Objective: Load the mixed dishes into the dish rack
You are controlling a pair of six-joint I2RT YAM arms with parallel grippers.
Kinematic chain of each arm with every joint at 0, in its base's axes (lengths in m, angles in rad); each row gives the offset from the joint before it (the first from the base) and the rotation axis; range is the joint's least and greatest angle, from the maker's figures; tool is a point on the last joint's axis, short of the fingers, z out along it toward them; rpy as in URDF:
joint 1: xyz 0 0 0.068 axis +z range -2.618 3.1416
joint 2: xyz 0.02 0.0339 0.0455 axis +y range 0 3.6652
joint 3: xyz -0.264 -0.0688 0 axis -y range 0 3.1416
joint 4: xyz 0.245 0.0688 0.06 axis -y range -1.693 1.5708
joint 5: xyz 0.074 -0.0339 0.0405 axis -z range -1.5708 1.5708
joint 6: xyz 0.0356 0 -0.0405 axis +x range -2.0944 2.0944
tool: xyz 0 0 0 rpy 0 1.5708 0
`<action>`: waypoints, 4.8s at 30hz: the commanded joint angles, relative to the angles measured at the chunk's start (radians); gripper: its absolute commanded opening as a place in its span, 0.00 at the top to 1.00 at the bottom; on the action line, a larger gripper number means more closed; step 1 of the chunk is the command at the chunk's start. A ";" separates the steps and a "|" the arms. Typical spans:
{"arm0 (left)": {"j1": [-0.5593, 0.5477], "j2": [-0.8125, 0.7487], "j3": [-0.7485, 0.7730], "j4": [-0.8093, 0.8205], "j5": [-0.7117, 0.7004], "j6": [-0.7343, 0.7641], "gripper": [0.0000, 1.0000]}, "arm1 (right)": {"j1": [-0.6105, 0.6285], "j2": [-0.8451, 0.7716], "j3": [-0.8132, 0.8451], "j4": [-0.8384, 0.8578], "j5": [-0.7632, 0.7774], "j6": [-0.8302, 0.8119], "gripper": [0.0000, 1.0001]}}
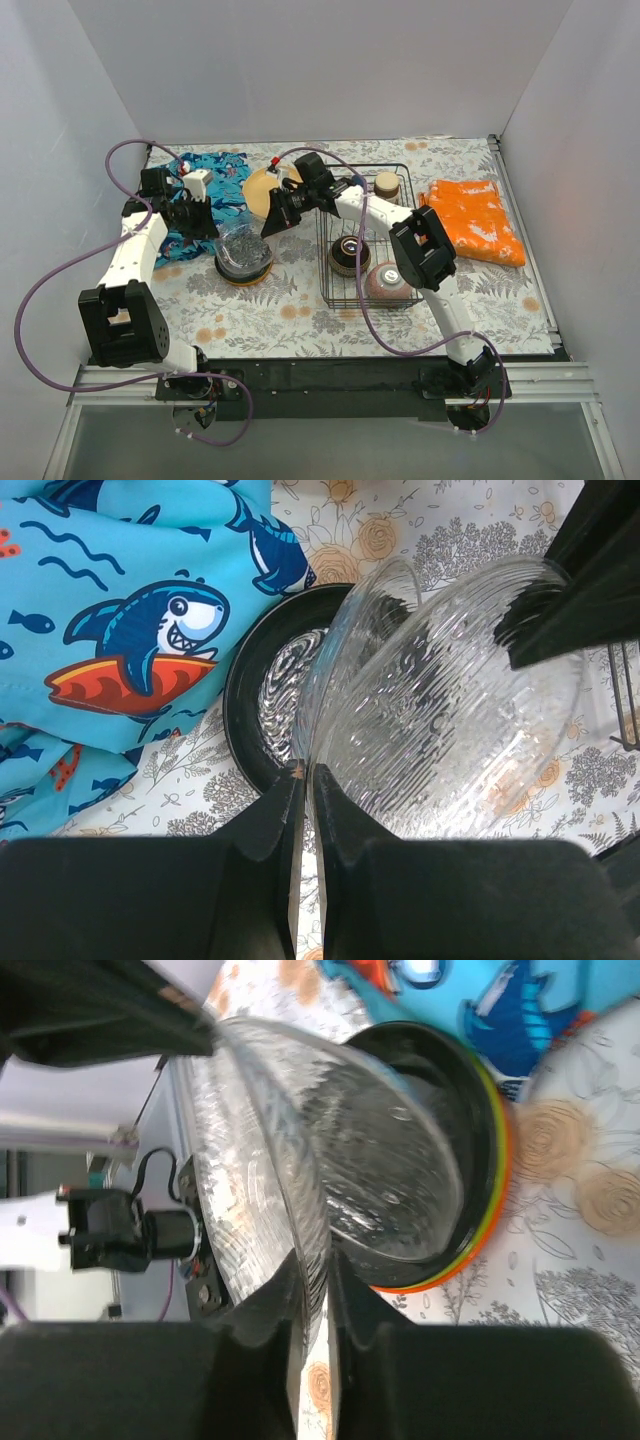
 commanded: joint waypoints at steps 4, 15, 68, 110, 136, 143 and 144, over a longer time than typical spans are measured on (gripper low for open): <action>-0.006 -0.044 -0.007 0.027 0.009 -0.048 0.83 | 0.015 -0.005 0.078 -0.022 0.059 -0.068 0.99; -0.005 -0.093 -0.008 0.169 0.055 -0.068 0.54 | 0.004 -0.186 0.100 -0.151 0.473 -0.315 0.99; -0.042 -0.073 -0.175 0.337 0.135 -0.188 0.51 | -0.279 -0.791 -0.417 -0.599 1.678 -0.088 0.99; -0.042 -0.053 -0.214 0.334 0.145 -0.162 0.48 | -0.201 -0.860 -0.444 -0.494 1.360 -0.289 0.30; -0.040 0.164 -0.120 0.285 -0.158 -0.105 0.68 | -0.207 -1.007 -0.566 -0.361 1.000 -0.346 0.26; -0.040 0.116 -0.120 0.274 -0.156 -0.100 0.87 | -0.209 -0.996 -0.573 -0.358 0.974 -0.331 0.27; -0.040 0.102 -0.122 0.275 -0.153 -0.097 0.93 | -0.209 -0.993 -0.573 -0.356 0.971 -0.331 0.28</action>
